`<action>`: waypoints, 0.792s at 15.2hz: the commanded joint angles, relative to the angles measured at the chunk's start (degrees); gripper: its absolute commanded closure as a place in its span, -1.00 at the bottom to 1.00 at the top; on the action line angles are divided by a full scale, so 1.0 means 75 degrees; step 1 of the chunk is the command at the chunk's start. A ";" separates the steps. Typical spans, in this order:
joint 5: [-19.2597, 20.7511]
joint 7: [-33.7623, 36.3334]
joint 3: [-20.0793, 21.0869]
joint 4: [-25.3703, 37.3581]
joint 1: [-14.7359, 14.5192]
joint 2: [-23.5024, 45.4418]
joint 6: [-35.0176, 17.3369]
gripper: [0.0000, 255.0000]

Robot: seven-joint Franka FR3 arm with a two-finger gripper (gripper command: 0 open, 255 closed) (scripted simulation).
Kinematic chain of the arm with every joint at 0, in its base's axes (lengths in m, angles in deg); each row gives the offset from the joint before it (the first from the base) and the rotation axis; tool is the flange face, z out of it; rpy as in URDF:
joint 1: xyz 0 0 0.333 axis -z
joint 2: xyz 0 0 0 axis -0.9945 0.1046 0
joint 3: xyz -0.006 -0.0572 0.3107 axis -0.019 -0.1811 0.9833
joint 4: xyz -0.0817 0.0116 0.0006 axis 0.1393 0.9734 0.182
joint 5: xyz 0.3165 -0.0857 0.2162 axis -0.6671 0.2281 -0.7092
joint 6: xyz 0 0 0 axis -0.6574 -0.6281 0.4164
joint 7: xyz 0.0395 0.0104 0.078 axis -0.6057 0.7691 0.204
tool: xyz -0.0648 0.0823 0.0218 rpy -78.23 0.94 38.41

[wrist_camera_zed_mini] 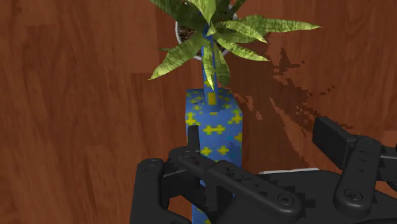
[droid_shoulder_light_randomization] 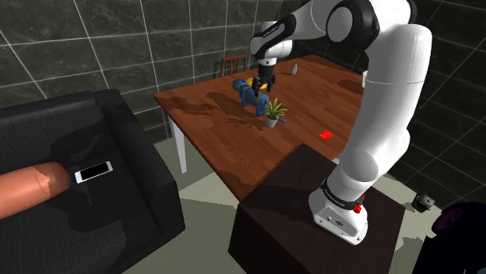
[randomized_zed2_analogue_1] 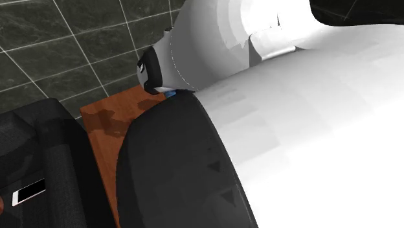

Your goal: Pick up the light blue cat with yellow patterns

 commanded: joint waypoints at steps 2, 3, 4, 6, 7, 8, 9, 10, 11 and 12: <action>-0.0200 -0.0084 0.0006 0.0966 0.0220 0.0930 0.0014 -1.00; -0.0255 -0.0104 0.0011 0.1284 0.0300 0.1219 0.0035 -1.00; -0.0269 -0.0111 0.0022 0.1264 0.0308 0.1276 -0.0042 -1.00; -0.0299 -0.0126 0.0043 0.1230 0.0322 0.1395 -0.0193 -1.00; -0.0315 -0.0133 0.0053 0.1215 0.0329 0.1456 -0.0268 -1.00; -0.0331 -0.0141 0.0063 0.1202 0.0336 0.1518 -0.0342 -1.00; -0.0347 -0.0149 0.0074 0.1191 0.0344 0.1581 -0.0415 -1.00; -0.0363 -0.0157 0.0085 0.1182 0.0351 0.1646 -0.0488 -1.00; -0.0372 -0.0161 0.0091 0.1175 0.0356 0.1682 -0.0530 -1.00; -0.0372 -0.0161 0.0091 0.1176 0.0356 0.1683 -0.0529 -1.00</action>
